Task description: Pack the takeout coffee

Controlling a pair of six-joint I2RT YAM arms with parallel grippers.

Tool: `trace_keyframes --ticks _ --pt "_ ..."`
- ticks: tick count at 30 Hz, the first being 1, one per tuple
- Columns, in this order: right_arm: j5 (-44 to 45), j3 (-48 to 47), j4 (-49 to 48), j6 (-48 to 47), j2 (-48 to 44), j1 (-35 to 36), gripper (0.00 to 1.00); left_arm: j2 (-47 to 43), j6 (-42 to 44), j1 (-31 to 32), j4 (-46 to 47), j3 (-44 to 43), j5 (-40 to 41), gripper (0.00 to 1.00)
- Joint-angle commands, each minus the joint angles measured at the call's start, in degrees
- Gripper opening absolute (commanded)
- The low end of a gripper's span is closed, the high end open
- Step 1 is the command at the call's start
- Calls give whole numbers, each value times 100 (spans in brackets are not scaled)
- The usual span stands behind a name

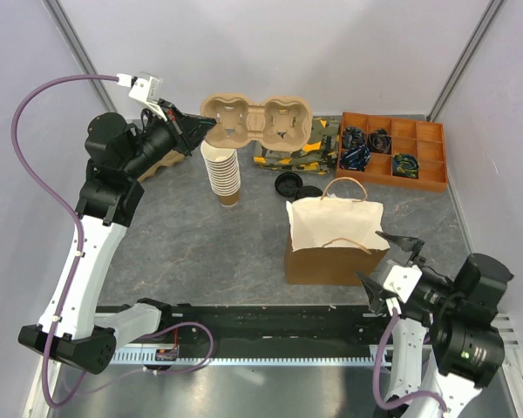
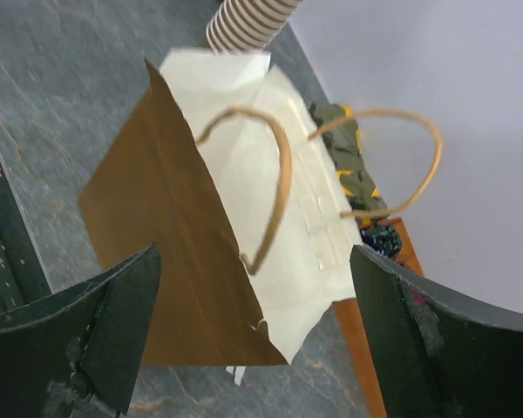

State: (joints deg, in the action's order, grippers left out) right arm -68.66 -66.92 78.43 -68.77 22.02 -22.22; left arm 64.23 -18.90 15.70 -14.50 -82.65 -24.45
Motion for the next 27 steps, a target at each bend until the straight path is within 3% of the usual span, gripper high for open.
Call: trace_keyframes --ticks 1,3,5,6,7,8,9,10,11,12,13,14,16,21,23,27 --pt "-762 -936 524 1216 197 42 98 -68 255 -50 18 -67 -130 2" --pt "-982 -1348 498 1707 267 25 98 -77 263 -67 0 -49 -165 2" --pt "-1253 -1543 -297 2704 364 -10 98 -103 281 -67 0 -40 -192 2" --pt "-1350 -1413 -1094 4773 364 -45 98 -121 272 -76 0 -14 -183 2" --pt "-1430 -1194 -3530 6386 347 -107 98 -138 281 -76 0 3 -209 2" --pt "-1143 -949 -4877 7795 355 -186 98 -147 272 -94 0 12 -218 2" --pt "-871 -328 -6204 10550 416 -186 98 -156 272 -85 0 47 -236 2" --pt "-781 -61 -8654 11578 756 -178 98 -173 264 -94 0 56 -253 2" --pt "-754 2 -8957 12014 1082 -204 98 -182 246 -94 0 65 -254 2" --pt "-484 -458 -8394 11854 1468 -230 98 -174 220 -103 9 91 -254 2" --pt "-299 -819 -6474 10869 2307 -222 98 -174 194 -94 35 100 -262 2" --pt "-192 -1136 -5907 10502 2716 -222 98 -174 167 -103 35 109 -288 2" --pt "185 -1657 -5681 10533 3585 -222 98 -191 149 -120 61 109 -315 2" --pt "1144 -2228 -6113 10420 4572 -143 98 -209 88 -164 97 135 -368 2" --pt "1722 -2718 -5588 9704 5240 67 98 -218 62 -164 97 153 -394 2" --pt "3102 -3871 -3210 7680 6443 1173 98 -235 105 -182 88 197 -403 2"
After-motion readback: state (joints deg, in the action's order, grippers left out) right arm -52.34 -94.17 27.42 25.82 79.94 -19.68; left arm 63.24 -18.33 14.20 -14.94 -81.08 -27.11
